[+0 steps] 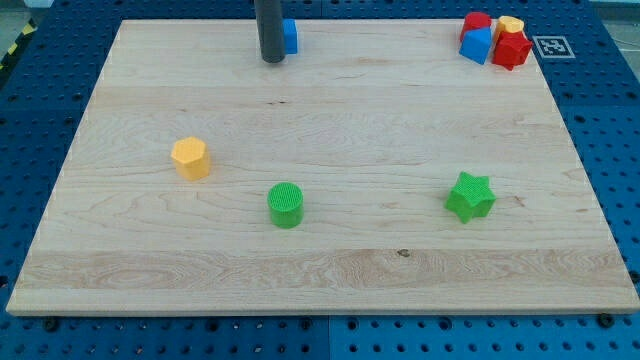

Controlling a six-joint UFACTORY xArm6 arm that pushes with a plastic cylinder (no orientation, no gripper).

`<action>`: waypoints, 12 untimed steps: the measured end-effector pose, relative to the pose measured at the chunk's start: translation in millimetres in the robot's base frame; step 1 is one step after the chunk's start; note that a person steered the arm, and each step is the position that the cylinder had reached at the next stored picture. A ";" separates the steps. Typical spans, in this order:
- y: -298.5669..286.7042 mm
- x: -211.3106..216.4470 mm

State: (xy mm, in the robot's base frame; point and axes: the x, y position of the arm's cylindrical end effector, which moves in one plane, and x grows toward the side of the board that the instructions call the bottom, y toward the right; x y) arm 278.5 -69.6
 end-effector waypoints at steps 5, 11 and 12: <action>-0.1 119.0; 18.4 232.3; 38.7 230.9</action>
State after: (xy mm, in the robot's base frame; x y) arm 509.4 -30.9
